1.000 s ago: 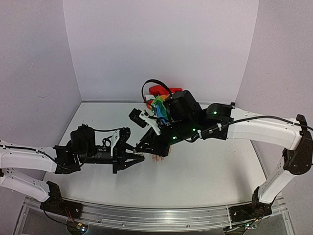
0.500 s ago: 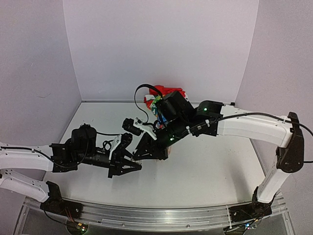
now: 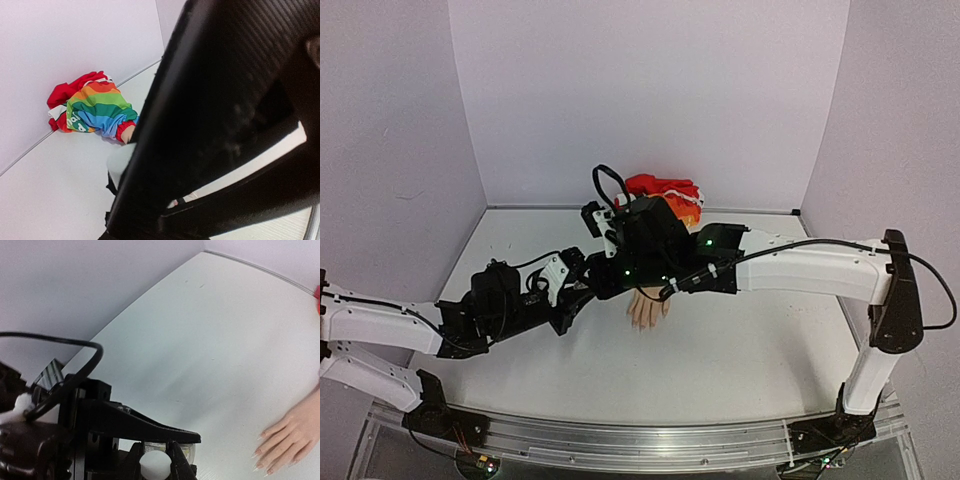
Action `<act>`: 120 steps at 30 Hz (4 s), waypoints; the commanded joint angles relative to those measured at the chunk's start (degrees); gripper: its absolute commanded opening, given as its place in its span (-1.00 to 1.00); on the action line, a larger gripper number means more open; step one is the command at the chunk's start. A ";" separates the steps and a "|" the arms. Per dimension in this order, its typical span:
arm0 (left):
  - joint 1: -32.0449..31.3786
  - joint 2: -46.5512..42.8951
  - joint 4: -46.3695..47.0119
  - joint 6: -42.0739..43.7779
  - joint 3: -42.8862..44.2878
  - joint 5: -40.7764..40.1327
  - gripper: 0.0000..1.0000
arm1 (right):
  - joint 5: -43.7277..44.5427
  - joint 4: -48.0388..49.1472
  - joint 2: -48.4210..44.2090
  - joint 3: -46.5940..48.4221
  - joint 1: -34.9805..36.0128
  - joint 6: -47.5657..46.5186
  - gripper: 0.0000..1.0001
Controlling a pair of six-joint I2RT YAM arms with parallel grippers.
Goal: Paint the nails
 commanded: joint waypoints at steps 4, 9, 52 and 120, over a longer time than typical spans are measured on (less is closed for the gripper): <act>-1.72 -0.28 12.07 -0.17 8.32 -3.76 -0.99 | 12.76 -8.14 0.18 1.76 2.24 7.38 -0.94; -1.72 -1.20 4.96 -6.56 9.86 -4.30 -1.00 | 11.01 -10.68 0.41 5.06 2.18 4.85 -0.59; 3.28 -2.17 -14.88 -14.42 16.48 50.27 -1.00 | -53.73 -10.91 -8.18 6.14 -9.32 -27.26 -0.18; 3.37 -4.40 -17.00 -11.93 13.61 40.41 -1.00 | -33.29 -13.31 -17.81 -4.34 -7.19 -19.86 0.62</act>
